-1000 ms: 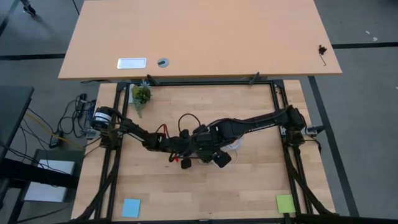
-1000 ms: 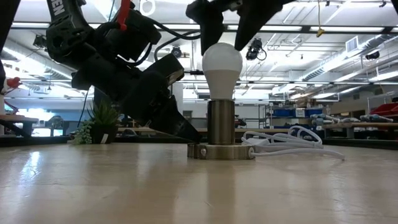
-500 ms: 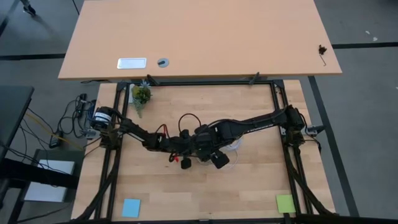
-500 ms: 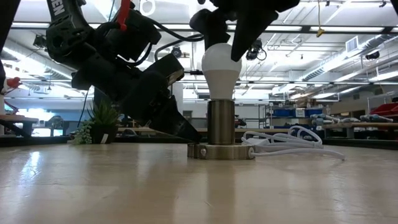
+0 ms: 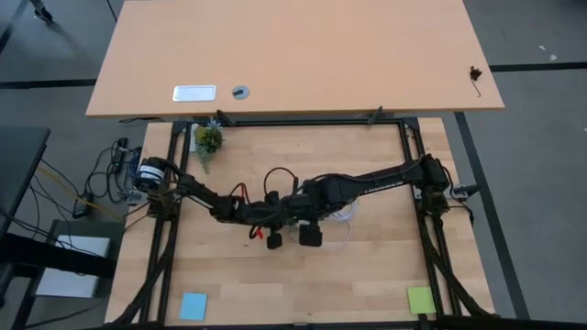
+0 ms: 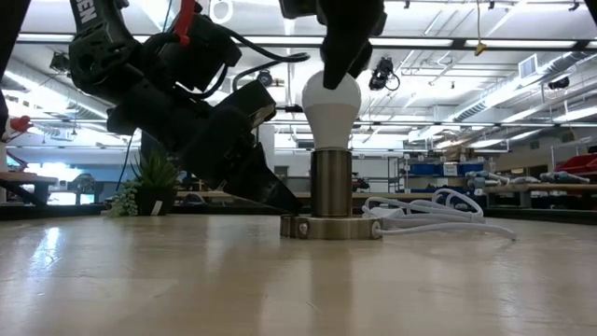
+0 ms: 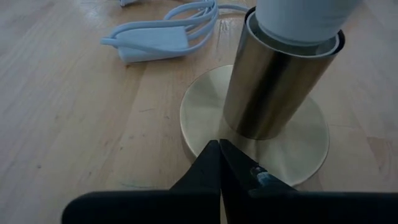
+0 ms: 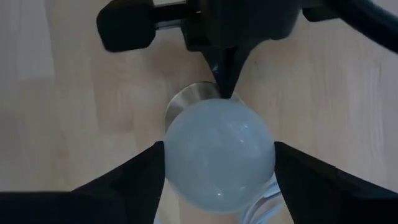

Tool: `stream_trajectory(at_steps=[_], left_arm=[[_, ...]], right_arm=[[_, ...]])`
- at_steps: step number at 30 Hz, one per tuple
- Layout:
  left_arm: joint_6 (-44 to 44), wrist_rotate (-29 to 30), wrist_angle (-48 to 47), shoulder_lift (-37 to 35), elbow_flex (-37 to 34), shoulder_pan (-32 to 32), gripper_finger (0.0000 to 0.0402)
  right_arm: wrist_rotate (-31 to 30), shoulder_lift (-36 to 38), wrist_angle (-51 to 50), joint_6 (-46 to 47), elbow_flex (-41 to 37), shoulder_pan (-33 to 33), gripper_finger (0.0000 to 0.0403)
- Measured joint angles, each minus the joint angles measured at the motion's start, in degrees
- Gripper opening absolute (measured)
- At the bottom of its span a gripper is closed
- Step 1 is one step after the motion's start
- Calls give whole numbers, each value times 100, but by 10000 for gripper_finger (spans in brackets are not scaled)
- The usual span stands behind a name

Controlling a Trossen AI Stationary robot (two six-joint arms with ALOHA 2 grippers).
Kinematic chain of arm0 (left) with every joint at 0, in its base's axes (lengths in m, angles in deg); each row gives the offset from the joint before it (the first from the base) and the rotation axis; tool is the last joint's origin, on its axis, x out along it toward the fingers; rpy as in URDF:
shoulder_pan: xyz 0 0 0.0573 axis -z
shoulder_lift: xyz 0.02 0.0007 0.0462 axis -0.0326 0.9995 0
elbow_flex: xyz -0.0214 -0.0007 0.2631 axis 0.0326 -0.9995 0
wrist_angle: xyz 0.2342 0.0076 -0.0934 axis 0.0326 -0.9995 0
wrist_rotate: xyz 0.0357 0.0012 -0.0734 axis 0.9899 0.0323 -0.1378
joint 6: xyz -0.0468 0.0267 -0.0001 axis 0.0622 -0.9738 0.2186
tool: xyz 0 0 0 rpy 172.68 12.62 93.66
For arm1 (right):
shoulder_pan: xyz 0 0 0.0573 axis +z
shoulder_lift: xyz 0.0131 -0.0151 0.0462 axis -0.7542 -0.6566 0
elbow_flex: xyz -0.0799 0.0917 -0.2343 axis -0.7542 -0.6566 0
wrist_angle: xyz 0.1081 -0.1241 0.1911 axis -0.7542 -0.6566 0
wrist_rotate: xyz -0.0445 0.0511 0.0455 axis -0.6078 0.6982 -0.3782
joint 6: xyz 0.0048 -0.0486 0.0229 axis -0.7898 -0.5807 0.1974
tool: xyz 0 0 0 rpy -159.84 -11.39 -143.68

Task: Screw lightbulb
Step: Insert the lightbulb into the lamp socket

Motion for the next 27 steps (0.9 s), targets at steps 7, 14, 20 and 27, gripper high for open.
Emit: stream_trajectory(at_steps=[7,14,20,27], left_arm=[[2,3,2,0,0,0,0],[2,7,4,0,0,-2,0],[4,7,2,0,0,0,0],[2,7,-1,0,0,-1,0]], right_arm=[[-130,9,-66,-101,-47,116,327],[-130,52,-459,-1401,338,121,351],[-130,48,-432,-2793,382,119,347],[-119,-50,-282,-3939,388,106,334]])
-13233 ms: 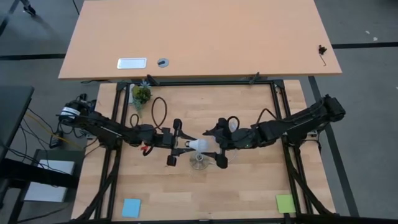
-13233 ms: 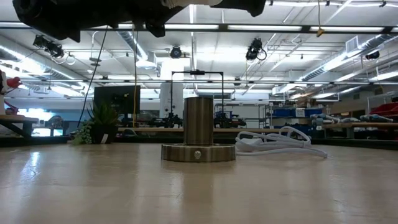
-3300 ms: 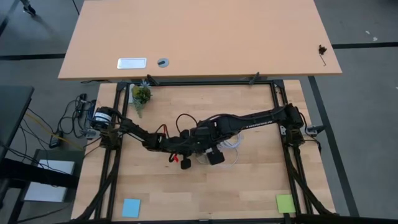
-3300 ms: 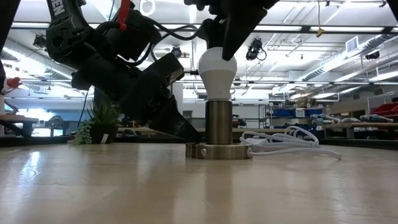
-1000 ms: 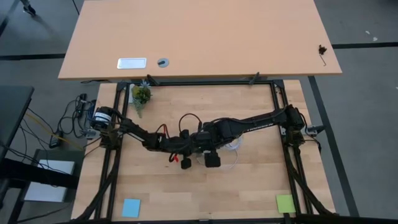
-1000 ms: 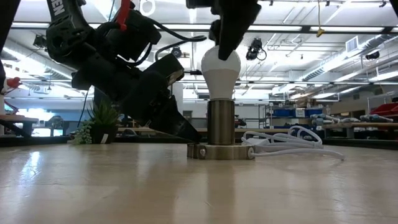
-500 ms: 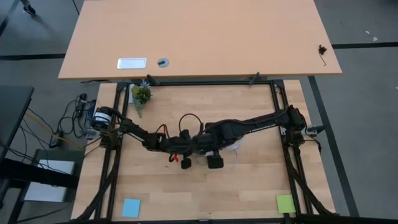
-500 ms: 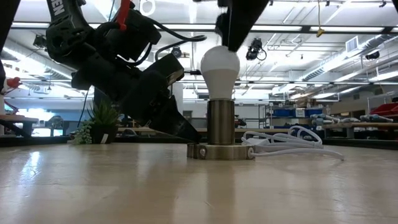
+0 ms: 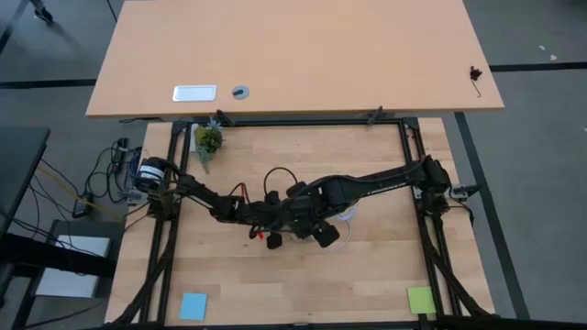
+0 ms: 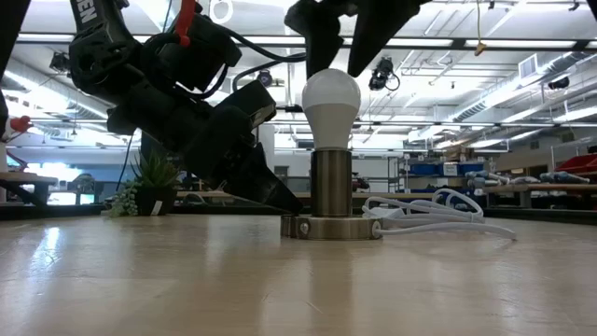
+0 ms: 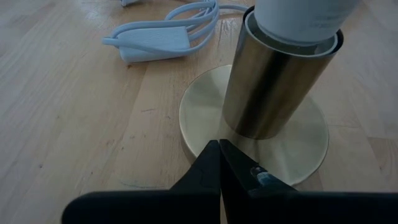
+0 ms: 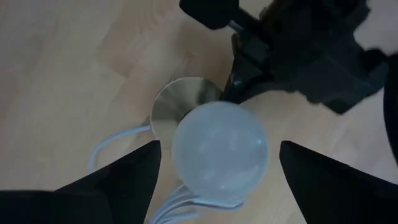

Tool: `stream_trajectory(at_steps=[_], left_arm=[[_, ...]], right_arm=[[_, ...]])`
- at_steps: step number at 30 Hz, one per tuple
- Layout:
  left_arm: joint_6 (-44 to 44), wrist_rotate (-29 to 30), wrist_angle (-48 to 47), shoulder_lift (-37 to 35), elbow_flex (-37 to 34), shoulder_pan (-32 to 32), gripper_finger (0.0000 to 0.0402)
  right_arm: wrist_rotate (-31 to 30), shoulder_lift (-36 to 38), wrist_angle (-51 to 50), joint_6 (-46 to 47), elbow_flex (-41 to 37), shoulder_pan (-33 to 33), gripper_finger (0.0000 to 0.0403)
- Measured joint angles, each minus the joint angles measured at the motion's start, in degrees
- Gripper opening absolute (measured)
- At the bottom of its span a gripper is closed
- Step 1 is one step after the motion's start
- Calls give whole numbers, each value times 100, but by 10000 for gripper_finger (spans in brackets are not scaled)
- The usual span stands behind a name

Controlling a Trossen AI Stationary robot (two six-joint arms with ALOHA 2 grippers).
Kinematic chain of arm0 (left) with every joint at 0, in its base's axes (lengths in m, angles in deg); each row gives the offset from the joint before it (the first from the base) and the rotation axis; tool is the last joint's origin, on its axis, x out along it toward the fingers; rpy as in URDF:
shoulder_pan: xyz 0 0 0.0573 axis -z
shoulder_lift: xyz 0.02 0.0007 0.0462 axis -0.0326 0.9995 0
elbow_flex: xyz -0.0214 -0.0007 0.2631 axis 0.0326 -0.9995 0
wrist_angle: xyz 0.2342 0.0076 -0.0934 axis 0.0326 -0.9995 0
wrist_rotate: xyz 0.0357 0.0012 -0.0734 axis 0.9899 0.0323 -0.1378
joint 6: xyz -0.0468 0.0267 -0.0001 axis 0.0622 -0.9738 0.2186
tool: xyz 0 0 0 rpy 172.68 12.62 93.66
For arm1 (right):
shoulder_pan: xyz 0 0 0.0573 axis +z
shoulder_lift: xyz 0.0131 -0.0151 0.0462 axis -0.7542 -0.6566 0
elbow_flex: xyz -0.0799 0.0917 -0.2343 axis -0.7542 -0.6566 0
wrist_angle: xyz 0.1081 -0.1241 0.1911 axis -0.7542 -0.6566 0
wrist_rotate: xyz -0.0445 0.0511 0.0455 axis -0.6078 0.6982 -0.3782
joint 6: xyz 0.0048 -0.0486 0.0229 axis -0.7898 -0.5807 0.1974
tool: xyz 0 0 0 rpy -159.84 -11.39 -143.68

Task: Screw lightbulb
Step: Insert the lightbulb into the lamp socket

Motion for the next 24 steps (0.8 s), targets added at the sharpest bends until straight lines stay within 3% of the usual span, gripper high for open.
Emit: stream_trajectory(at_steps=[10,15,19,24], left_arm=[[-2,5,-10,0,0,0,0],[-4,5,-21,0,0,-1,0],[-2,12,-32,0,0,0,0],[22,79,-32,0,2,-1,0]], right_arm=[[50,-129,-34,-55,-2,-122,301],[42,-131,-52,503,4,-138,277],[11,-131,-125,1464,9,-140,264],[105,-126,-321,3725,20,-119,268]])
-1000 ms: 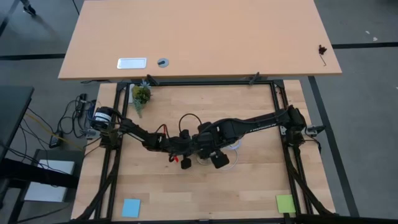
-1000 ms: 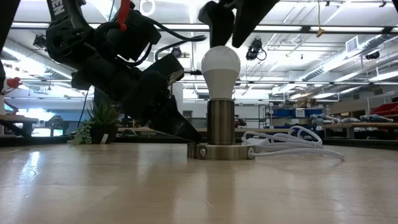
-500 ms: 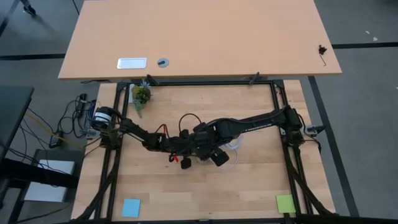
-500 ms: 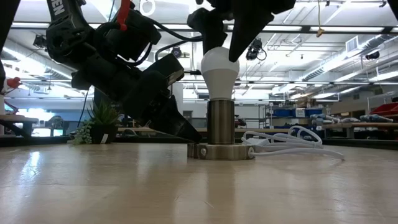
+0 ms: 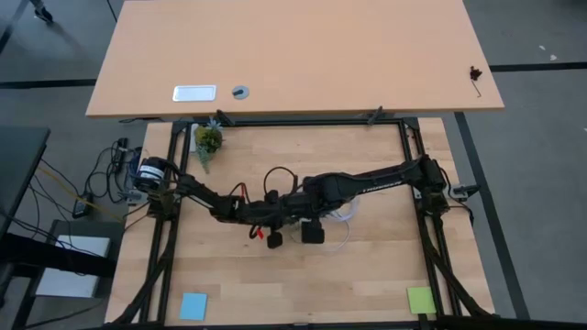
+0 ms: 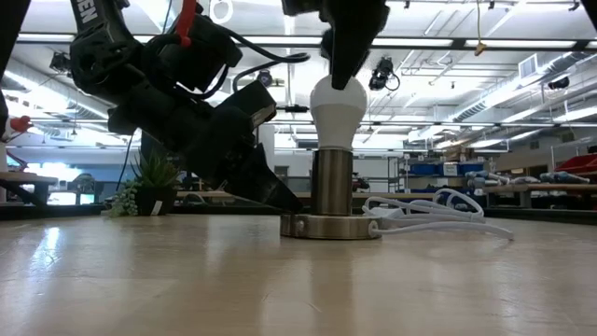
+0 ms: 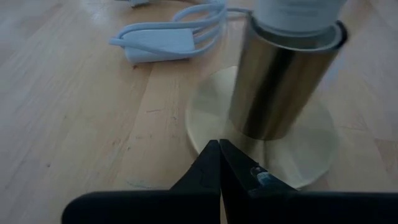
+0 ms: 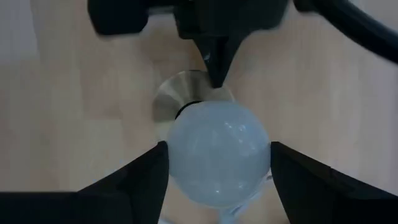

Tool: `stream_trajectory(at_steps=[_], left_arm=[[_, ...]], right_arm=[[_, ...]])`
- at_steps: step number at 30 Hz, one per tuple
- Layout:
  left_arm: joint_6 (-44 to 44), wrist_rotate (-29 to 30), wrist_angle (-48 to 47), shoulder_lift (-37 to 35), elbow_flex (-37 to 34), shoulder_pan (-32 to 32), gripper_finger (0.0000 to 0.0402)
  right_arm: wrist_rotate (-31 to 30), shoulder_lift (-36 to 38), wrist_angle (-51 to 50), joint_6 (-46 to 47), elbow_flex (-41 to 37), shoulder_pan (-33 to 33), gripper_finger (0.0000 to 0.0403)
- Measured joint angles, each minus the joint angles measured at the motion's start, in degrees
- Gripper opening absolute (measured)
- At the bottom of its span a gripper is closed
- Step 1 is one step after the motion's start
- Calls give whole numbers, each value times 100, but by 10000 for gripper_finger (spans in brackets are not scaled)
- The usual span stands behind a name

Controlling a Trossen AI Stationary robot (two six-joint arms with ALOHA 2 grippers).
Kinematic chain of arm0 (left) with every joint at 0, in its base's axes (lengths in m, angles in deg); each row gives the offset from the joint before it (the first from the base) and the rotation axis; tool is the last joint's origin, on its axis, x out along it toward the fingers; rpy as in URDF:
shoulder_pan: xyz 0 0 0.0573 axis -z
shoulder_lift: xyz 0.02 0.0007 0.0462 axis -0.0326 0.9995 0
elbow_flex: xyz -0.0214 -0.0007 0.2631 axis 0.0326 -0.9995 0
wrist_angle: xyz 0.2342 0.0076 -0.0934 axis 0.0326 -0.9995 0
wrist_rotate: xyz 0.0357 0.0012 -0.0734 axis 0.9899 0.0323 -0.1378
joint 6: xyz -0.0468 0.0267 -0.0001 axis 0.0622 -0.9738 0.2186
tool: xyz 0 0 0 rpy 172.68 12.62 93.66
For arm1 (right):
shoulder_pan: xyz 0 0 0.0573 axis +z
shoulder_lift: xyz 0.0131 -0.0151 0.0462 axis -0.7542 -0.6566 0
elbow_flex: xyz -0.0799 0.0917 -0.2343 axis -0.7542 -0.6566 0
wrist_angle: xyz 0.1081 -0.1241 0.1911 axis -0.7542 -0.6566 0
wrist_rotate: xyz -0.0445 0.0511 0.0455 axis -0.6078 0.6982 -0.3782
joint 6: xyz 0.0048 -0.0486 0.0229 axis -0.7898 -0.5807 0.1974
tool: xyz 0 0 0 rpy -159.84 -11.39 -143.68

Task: Screw lightbulb
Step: Insert the lightbulb into the lamp socket

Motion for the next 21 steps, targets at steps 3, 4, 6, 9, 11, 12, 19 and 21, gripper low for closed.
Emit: stream_trajectory(at_steps=[3,4,6,9,11,12,19,21], left_arm=[[19,53,0,0,0,0,0],[19,57,-24,0,-2,2,0],[20,55,-50,11,-10,2,0],[22,57,-7,11,-11,0,0],[-7,55,-12,11,-11,0,0],[-22,55,-2,11,-11,0,0],[-9,-1176,558,-162,-8,31,0],[2,-1458,745,-138,1,90,0]], right_arm=[[136,6,15,511,2,83,284],[208,6,-7,528,2,119,290],[325,2,-62,428,32,169,303],[343,-27,-79,49,212,232,322],[273,-26,-153,-255,430,258,333],[257,-22,-204,-378,547,271,338],[201,-5,-506,-963,1048,274,351],[188,-5,-610,-1020,1049,274,348]])
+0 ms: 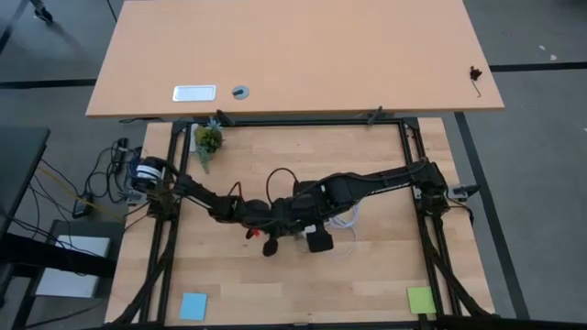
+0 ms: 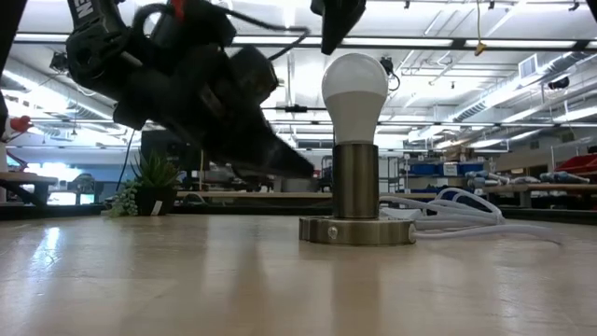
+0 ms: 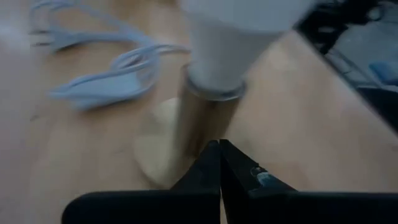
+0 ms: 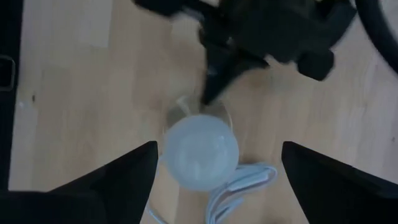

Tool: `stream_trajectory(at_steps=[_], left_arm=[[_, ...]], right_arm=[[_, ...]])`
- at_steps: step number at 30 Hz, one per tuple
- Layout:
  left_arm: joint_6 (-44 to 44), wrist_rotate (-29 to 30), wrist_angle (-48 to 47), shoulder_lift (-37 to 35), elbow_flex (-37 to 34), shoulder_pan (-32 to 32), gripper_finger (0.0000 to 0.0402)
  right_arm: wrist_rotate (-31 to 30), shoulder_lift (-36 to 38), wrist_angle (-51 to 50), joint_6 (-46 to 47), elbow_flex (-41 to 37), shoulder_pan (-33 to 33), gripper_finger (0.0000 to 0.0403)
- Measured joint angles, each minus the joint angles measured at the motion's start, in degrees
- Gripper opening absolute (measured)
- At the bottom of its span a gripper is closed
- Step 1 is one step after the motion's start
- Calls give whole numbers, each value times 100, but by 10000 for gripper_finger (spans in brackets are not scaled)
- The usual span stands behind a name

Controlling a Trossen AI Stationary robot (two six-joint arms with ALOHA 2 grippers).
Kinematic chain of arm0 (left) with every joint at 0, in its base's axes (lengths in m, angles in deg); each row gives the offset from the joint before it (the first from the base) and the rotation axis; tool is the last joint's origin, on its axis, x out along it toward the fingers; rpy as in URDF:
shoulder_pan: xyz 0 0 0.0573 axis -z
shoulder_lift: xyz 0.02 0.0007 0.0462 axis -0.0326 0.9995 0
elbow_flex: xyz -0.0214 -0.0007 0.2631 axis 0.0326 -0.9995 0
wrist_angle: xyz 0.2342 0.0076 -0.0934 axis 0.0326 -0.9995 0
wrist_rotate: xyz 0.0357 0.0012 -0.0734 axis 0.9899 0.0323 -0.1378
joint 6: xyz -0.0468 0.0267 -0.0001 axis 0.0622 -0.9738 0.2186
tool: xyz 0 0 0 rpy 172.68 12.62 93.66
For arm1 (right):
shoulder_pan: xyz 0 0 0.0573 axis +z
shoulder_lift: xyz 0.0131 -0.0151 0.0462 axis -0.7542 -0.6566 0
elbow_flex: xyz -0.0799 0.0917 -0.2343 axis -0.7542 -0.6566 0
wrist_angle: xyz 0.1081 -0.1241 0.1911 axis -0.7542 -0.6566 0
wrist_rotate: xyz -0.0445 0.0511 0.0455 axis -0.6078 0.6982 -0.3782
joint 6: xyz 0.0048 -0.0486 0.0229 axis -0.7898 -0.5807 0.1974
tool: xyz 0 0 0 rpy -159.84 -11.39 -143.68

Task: Screw lightbulb
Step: Insert the lightbulb into the lamp socket

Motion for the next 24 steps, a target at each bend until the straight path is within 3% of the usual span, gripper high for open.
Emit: stream_trajectory(at_steps=[9,24], left_arm=[[22,272,-393,623,455,65,0],[-51,569,-680,604,473,-14,0]], right_arm=[[-4,2,-88,-528,-76,11,337],[350,-11,-80,-1407,-301,-277,336]])
